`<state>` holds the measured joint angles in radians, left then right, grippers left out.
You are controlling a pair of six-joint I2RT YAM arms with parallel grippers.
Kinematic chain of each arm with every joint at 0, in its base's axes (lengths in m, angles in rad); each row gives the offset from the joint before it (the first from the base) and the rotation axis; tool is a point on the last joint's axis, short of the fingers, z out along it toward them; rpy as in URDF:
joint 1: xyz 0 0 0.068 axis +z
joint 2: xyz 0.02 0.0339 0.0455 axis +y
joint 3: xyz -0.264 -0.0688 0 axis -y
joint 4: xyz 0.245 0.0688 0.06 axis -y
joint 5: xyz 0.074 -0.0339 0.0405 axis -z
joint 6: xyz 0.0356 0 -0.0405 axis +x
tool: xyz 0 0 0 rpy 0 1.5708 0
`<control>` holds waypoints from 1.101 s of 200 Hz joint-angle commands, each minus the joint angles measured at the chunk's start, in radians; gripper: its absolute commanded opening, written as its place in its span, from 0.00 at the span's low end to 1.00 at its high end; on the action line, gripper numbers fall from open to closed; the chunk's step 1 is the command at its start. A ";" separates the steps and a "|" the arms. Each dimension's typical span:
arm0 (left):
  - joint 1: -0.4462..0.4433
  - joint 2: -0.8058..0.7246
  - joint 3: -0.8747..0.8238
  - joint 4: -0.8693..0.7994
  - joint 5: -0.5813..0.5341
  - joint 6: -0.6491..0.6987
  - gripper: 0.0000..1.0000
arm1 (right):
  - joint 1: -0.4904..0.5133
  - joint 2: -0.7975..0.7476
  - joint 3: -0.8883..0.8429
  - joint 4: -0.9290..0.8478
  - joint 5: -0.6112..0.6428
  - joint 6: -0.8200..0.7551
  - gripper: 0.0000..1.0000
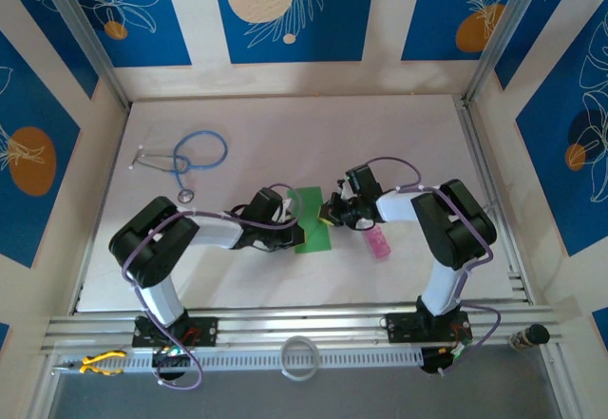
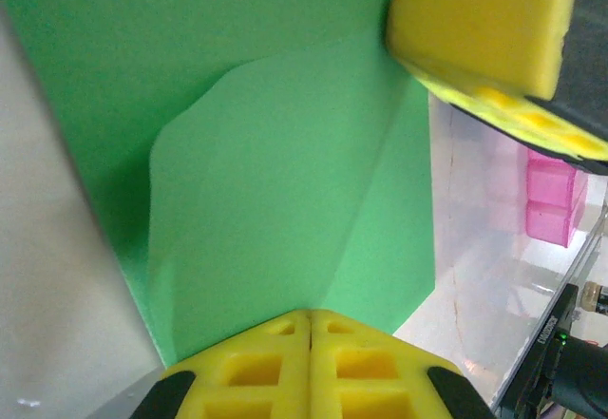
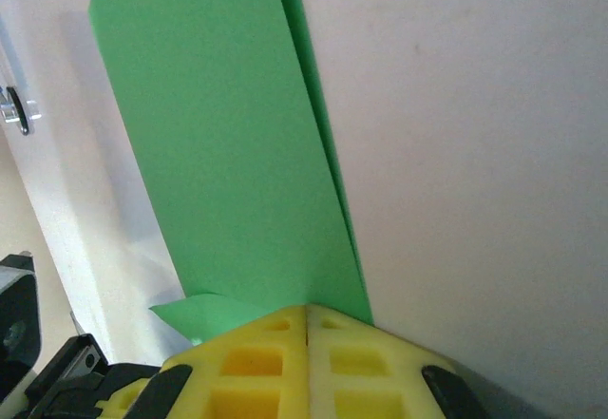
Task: Fold a paper plane with a square sheet of paper (pick it up from the middle)
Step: Fold the triangle a second time at the center of the table.
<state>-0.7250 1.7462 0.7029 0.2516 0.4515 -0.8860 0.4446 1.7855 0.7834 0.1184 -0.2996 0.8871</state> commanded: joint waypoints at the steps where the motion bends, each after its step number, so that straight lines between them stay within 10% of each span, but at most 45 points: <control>1: -0.006 0.019 -0.056 -0.103 -0.053 -0.017 0.00 | -0.020 0.014 0.006 0.019 0.063 -0.023 0.00; 220: -0.008 -0.037 -0.003 -0.105 -0.025 -0.002 0.00 | 0.016 0.025 -0.024 -0.054 0.039 -0.034 0.00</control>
<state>-0.7250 1.7329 0.6891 0.2646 0.4431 -0.9085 0.4683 1.7844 0.7719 0.1329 -0.3035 0.8650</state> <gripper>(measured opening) 0.061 0.044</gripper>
